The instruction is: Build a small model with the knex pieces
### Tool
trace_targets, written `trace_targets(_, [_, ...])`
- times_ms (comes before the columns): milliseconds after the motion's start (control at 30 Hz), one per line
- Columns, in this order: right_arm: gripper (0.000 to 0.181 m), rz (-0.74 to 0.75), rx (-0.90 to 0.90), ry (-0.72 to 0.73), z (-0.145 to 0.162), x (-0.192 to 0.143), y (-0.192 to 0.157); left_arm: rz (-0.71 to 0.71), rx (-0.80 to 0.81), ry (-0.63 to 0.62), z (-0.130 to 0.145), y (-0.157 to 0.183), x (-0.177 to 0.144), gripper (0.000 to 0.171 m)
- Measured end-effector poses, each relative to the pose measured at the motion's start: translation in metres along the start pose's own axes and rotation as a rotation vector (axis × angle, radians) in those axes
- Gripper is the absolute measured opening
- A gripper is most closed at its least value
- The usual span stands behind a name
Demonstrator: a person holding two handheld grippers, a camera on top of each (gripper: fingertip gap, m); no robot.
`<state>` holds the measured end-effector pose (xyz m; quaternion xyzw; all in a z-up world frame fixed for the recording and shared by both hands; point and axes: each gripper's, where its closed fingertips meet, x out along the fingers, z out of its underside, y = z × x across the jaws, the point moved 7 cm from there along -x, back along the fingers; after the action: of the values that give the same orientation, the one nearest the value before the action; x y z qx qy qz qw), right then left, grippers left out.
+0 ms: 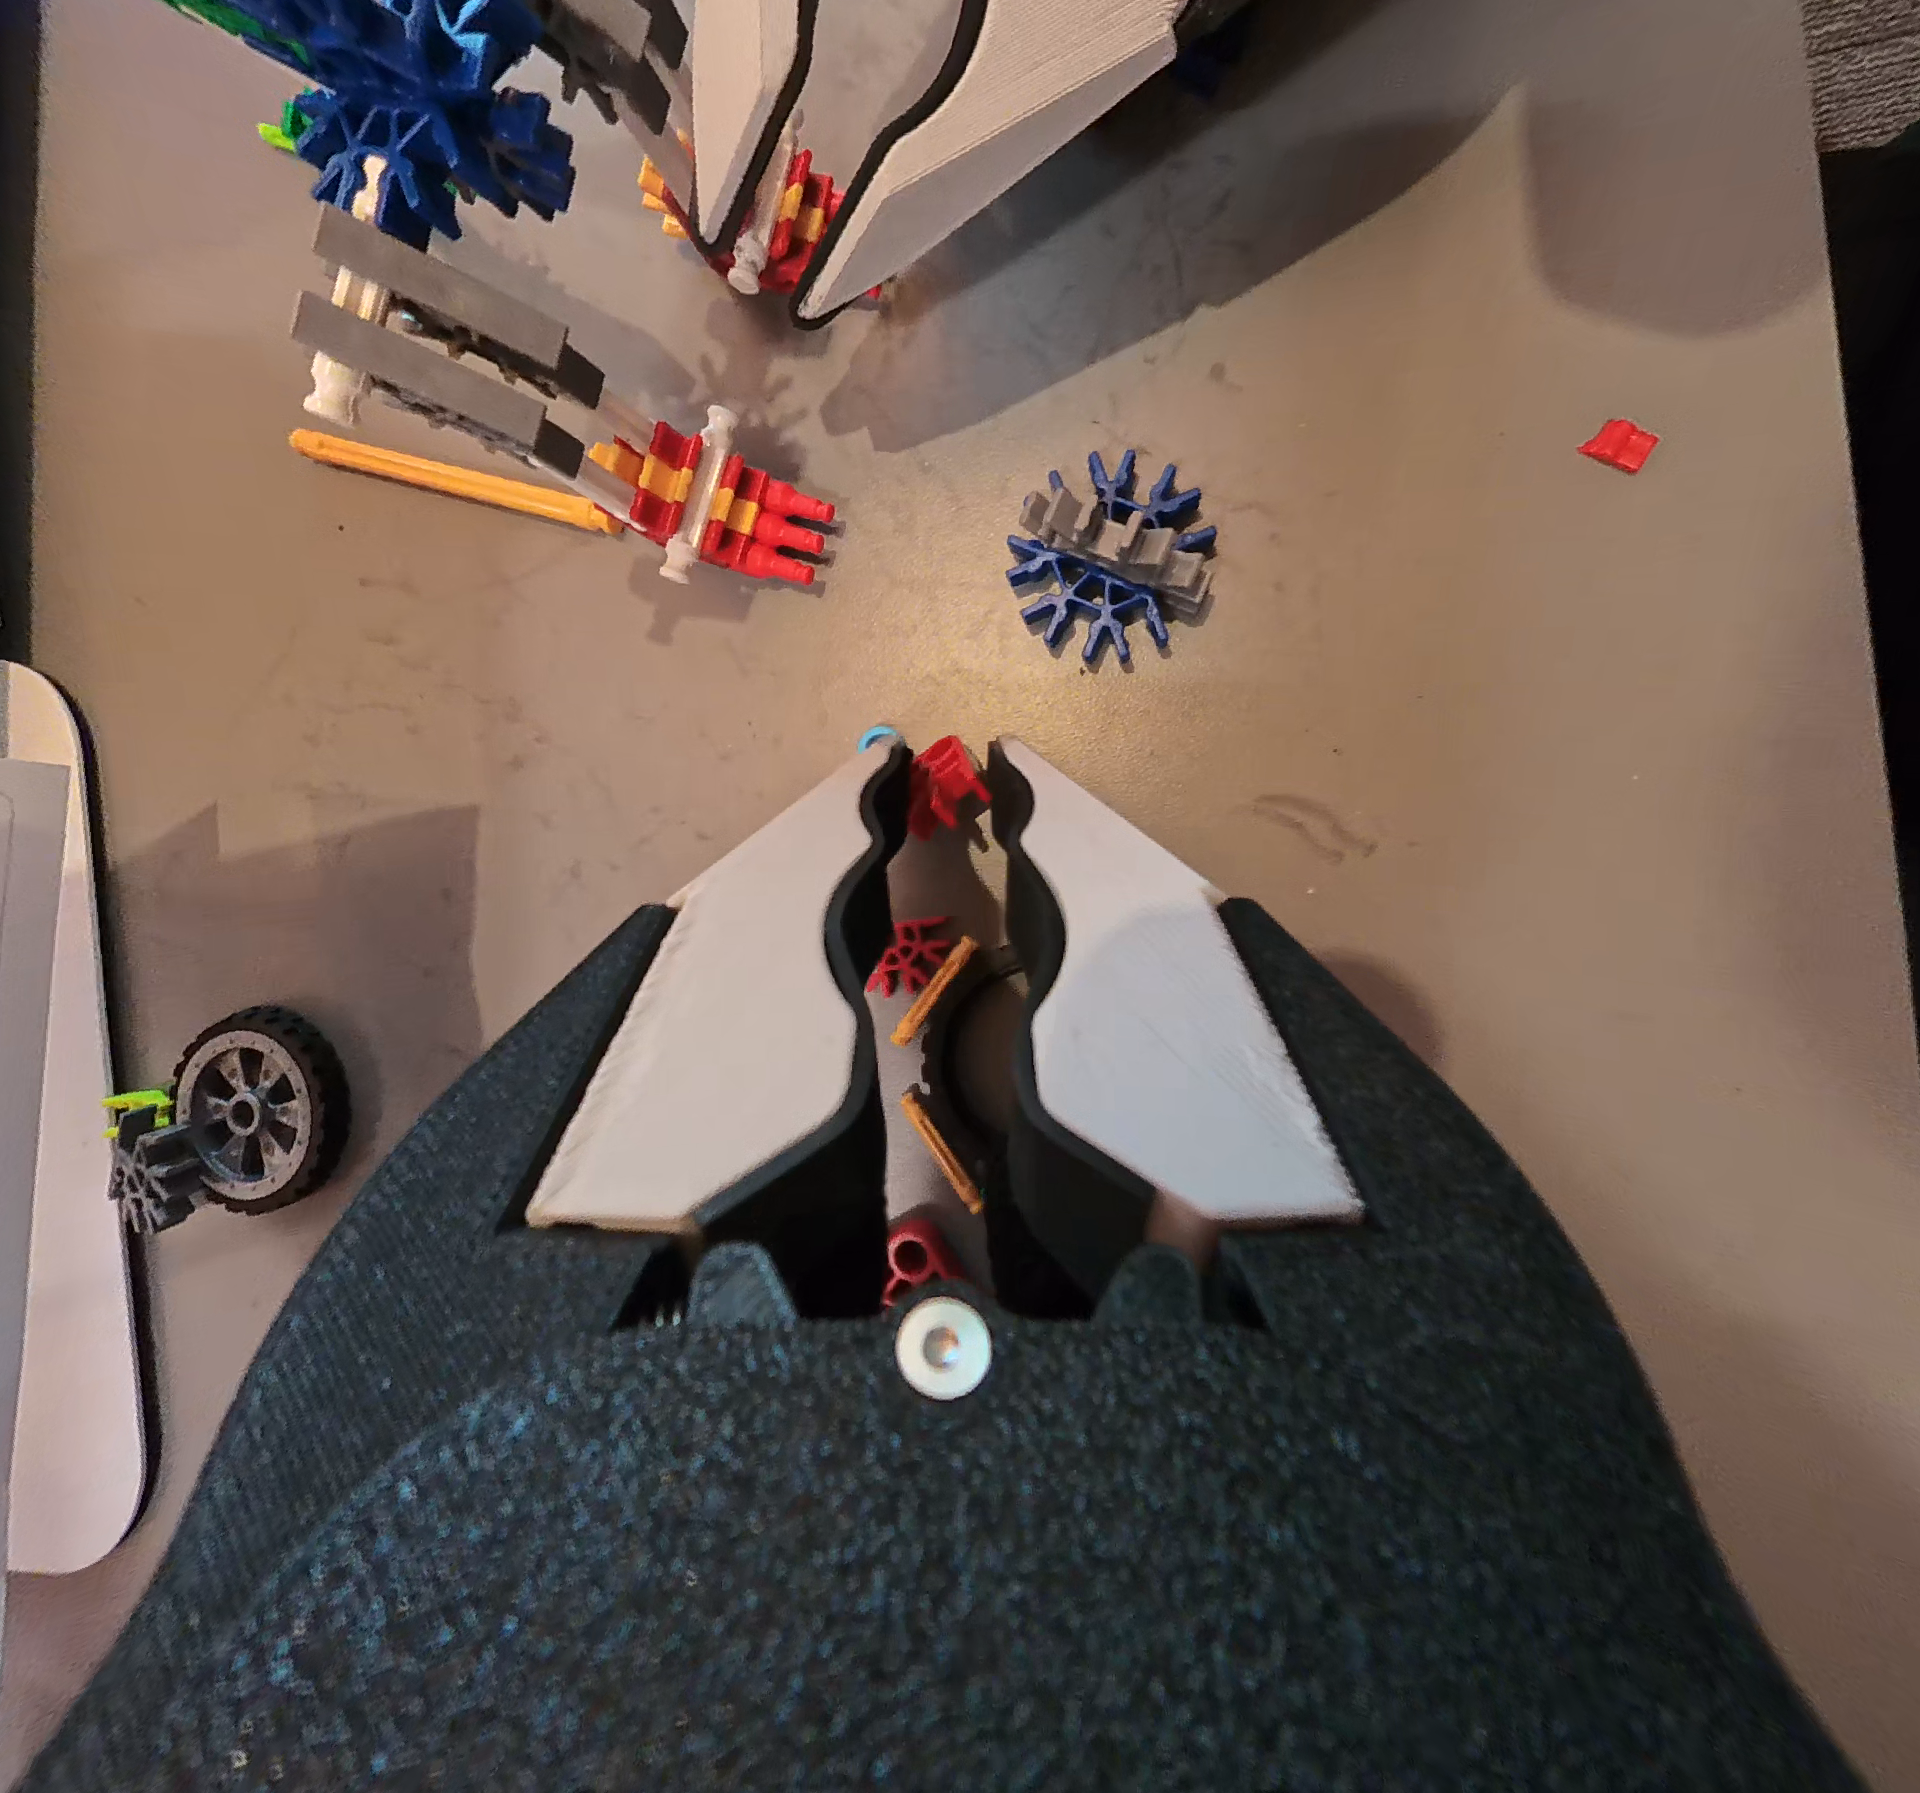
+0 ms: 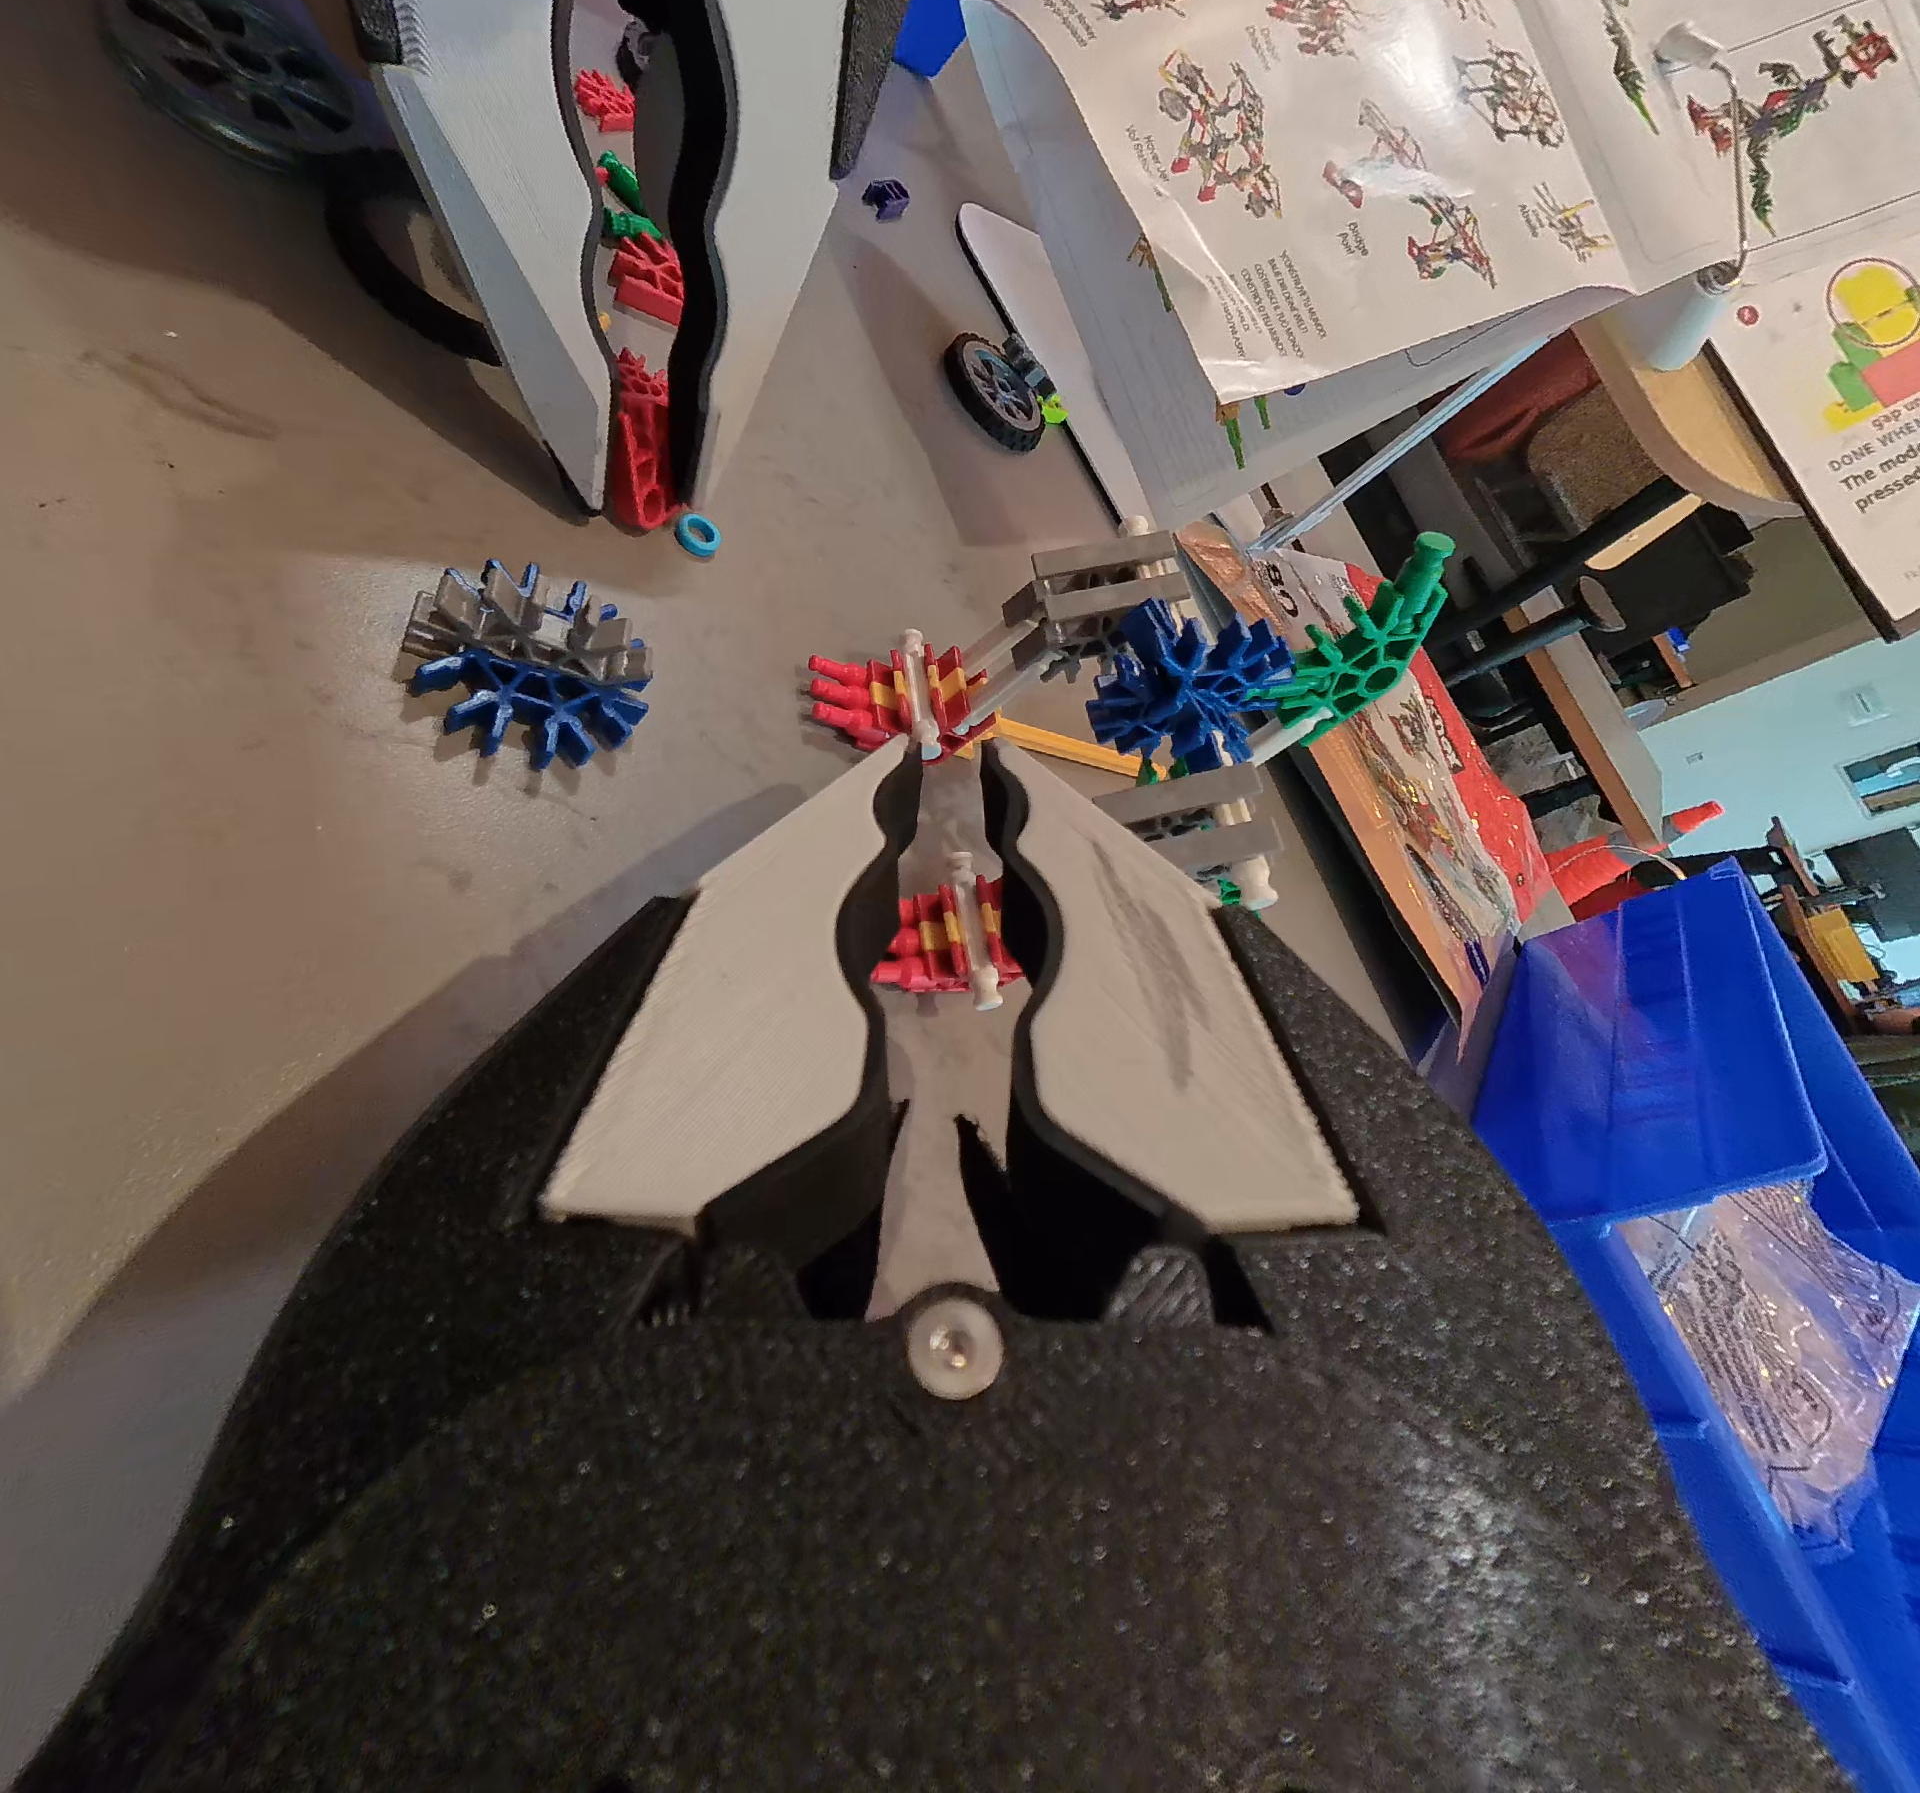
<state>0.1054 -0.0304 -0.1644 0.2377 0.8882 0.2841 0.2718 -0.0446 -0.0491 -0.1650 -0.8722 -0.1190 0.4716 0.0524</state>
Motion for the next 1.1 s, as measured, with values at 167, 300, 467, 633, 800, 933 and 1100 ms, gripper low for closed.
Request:
trace_targets(167, [0.011,0.001,-0.001,0.000,0.000,0.000,0.000,-0.009,0.001,0.001,0.000,0.001,0.000,0.014])
trace_targets(300, [0.011,0.001,-0.001,0.001,0.000,0.000,0.000,-0.015,-0.001,0.009,0.000,0.001,-0.001,0.010])
trace_targets(467, [0.011,0.001,0.000,0.003,0.000,0.000,0.000,-0.024,0.001,0.014,0.000,0.001,-0.001,0.010])
trace_targets(633, [0.011,0.001,0.000,0.003,-0.001,0.000,0.000,-0.030,0.003,0.020,0.000,0.002,-0.001,0.010])
trace_targets(800, [0.011,0.001,0.000,0.003,-0.001,0.000,0.000,-0.050,0.002,0.026,0.000,0.003,-0.003,0.010])
trace_targets(933, [0.011,0.003,0.002,0.005,-0.001,0.000,0.001,-0.080,0.001,0.047,0.000,0.003,-0.009,0.009])
trace_targets(1100, [0.011,0.015,0.026,0.025,-0.002,-0.002,0.004,-0.109,0.026,0.057,-0.003,0.010,-0.017,0.010])
